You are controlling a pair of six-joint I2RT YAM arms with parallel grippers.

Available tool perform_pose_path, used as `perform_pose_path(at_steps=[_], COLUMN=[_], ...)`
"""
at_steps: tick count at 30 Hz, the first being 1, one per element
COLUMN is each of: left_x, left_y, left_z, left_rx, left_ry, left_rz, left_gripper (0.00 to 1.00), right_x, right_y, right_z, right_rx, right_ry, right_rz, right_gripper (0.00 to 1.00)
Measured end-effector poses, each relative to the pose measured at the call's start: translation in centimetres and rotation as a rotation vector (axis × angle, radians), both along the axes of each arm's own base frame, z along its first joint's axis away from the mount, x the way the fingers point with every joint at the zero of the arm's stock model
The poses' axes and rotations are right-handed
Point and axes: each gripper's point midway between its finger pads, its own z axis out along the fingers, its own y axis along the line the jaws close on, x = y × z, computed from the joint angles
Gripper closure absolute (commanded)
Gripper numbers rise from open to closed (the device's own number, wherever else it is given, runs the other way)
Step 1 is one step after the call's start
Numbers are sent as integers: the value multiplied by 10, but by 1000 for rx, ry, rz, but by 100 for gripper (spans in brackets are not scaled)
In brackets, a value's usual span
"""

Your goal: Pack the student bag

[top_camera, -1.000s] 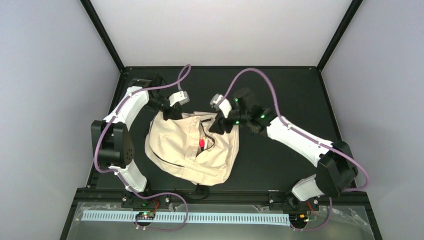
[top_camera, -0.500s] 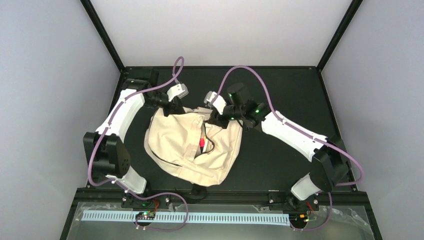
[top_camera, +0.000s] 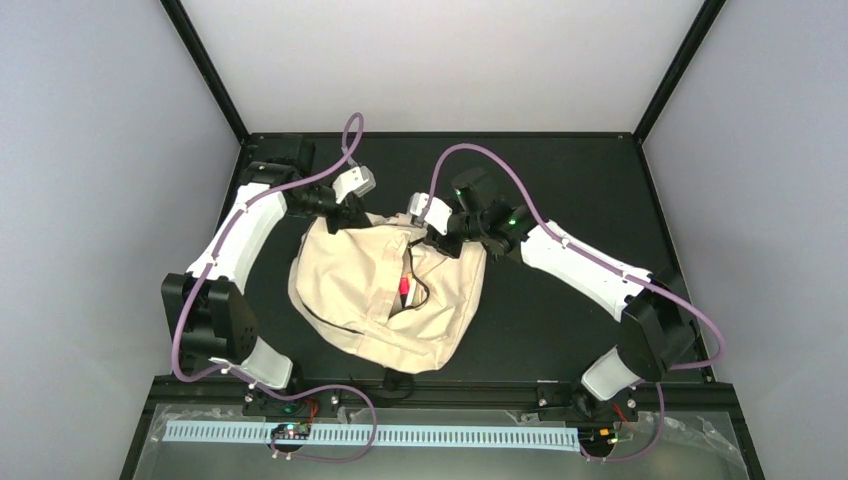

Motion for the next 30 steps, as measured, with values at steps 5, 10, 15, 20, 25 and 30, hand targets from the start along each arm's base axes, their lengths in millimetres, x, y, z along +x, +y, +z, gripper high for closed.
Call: perform_pose_path(at_steps=[5,10,15,20,25,30], left_x=[0,0,1,1,6,12], left_y=[0,0,0,-1,2,5], left_z=[1,1,1,1,0,5], left_rx=[-4,-5,-5,-6,4,10], left_ry=[-2,-1,-4,-2,31,48], left_rz=[1,2,2,3,60,127], left_gripper=[98,98,98,98,99,99], right_x=[-10,-15,-10,-8,-8,-34], right_y=[4,14,18,17,9,1], right_z=[-5,-8,-12,-15,-13,-5], right_rx=[-43,-74,-93,-110,-117,-108], right_ry=[-36,-56,-65,-72,-92,-122], right_rz=[48,88,97,95,49,43], right_gripper=[72,76,95,99,99,99])
